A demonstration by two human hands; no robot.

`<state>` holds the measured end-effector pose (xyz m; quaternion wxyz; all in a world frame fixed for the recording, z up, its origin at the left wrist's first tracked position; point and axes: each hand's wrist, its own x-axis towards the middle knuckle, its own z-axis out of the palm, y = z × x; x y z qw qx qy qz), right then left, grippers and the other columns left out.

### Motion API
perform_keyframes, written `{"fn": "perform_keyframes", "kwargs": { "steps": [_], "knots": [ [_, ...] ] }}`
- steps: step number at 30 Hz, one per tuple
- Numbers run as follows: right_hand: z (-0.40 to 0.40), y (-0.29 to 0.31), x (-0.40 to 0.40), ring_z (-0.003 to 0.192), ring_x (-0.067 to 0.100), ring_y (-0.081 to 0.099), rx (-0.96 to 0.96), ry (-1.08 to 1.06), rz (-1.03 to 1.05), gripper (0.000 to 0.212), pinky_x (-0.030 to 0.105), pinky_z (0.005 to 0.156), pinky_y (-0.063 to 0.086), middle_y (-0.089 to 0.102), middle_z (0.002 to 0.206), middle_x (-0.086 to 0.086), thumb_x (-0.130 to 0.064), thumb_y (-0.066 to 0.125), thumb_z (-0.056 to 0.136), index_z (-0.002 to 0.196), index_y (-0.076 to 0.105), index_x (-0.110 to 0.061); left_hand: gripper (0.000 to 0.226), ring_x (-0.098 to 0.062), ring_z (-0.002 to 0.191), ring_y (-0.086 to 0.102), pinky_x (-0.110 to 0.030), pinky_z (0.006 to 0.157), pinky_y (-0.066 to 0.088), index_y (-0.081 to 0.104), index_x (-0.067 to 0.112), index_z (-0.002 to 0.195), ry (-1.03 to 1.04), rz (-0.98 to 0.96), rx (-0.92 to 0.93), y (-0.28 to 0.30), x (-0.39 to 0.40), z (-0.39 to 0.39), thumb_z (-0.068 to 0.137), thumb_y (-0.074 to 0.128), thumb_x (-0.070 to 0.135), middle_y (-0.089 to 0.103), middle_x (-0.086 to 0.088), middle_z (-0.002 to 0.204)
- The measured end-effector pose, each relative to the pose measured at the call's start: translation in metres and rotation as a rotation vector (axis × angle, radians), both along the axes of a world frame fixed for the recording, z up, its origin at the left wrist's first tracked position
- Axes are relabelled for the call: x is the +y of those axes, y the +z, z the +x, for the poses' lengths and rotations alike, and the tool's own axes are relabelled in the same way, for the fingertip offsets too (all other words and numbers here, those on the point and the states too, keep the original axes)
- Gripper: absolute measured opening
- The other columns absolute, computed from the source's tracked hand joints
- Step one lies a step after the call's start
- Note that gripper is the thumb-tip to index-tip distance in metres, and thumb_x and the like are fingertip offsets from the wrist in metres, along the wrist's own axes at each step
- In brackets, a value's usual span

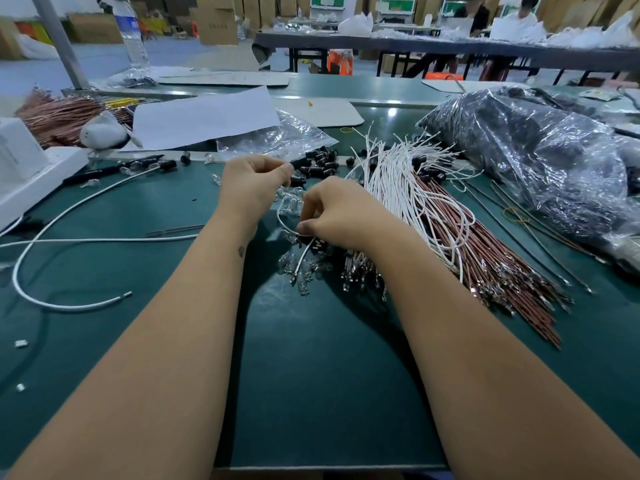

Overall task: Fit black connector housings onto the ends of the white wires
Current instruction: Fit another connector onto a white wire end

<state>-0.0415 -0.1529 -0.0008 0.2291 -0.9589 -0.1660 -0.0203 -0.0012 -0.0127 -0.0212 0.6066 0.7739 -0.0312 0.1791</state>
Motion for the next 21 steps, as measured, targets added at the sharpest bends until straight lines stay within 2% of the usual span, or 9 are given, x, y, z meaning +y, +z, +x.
{"fn": "perform_keyframes", "kwargs": {
  "steps": [3, 6, 10, 13, 17, 21],
  "knots": [
    [0.002, -0.003, -0.002, 0.083, 0.013, 0.058, -0.087, -0.025, 0.147, 0.007, 0.029, 0.076, 0.047, 0.064, 0.085, -0.005, -0.028, 0.074, 0.081, 0.082, 0.069, -0.023, 0.012, 0.006, 0.042, 0.047, -0.007, 0.05, 0.037, 0.069, 0.013, 0.077, -0.025, -0.002, -0.004, 0.0, -0.001, -0.001, 0.089, 0.067, 0.015, 0.061, 0.003, 0.064],
    [0.003, -0.004, -0.005, 0.061, 0.003, 0.052, -0.154, -0.109, 0.446, 0.008, 0.021, 0.058, 0.04, 0.059, 0.068, -0.009, -0.023, 0.072, 0.083, 0.077, 0.066, -0.02, 0.01, 0.005, 0.041, 0.046, -0.006, 0.047, 0.035, 0.069, 0.012, 0.083, -0.068, -0.024, -0.015, 0.0, -0.002, -0.002, 0.09, 0.066, 0.018, 0.061, 0.004, 0.064],
    [0.005, 0.003, -0.018, 0.052, 0.005, 0.048, 0.055, -0.195, 1.071, 0.012, 0.02, 0.053, 0.043, 0.058, 0.062, -0.004, -0.011, 0.063, 0.089, 0.077, 0.063, -0.013, 0.01, 0.005, 0.042, 0.045, -0.007, 0.045, 0.035, 0.069, 0.019, 0.08, -0.138, -0.012, 0.006, -0.001, -0.004, -0.004, 0.09, 0.066, 0.019, 0.064, 0.01, 0.061],
    [0.007, 0.005, -0.025, 0.053, 0.01, 0.051, 0.168, -0.18, 1.366, 0.011, 0.021, 0.054, 0.047, 0.061, 0.062, 0.002, -0.003, 0.059, 0.091, 0.081, 0.062, -0.007, 0.007, 0.006, 0.045, 0.049, -0.006, 0.046, 0.036, 0.069, 0.02, 0.082, -0.184, -0.008, 0.015, 0.0, -0.004, -0.005, 0.09, 0.067, 0.019, 0.065, 0.013, 0.058],
    [0.008, 0.004, -0.025, 0.054, 0.012, 0.055, 0.167, -0.171, 1.399, 0.011, 0.022, 0.054, 0.05, 0.065, 0.064, 0.003, -0.002, 0.057, 0.091, 0.084, 0.063, -0.009, 0.007, 0.005, 0.046, 0.052, -0.005, 0.048, 0.038, 0.07, 0.018, 0.082, -0.248, -0.026, -0.011, 0.002, -0.006, -0.009, 0.089, 0.068, 0.016, 0.066, 0.012, 0.057],
    [0.009, 0.003, -0.026, 0.054, 0.013, 0.05, 0.123, -0.208, 1.38, 0.014, 0.023, 0.055, 0.044, 0.059, 0.064, 0.002, -0.002, 0.059, 0.09, 0.081, 0.066, -0.011, 0.005, 0.005, 0.046, 0.052, -0.004, 0.048, 0.037, 0.07, 0.015, 0.083, -0.262, -0.024, -0.029, 0.003, -0.007, -0.011, 0.088, 0.068, 0.013, 0.065, 0.012, 0.055]
  ]
}}
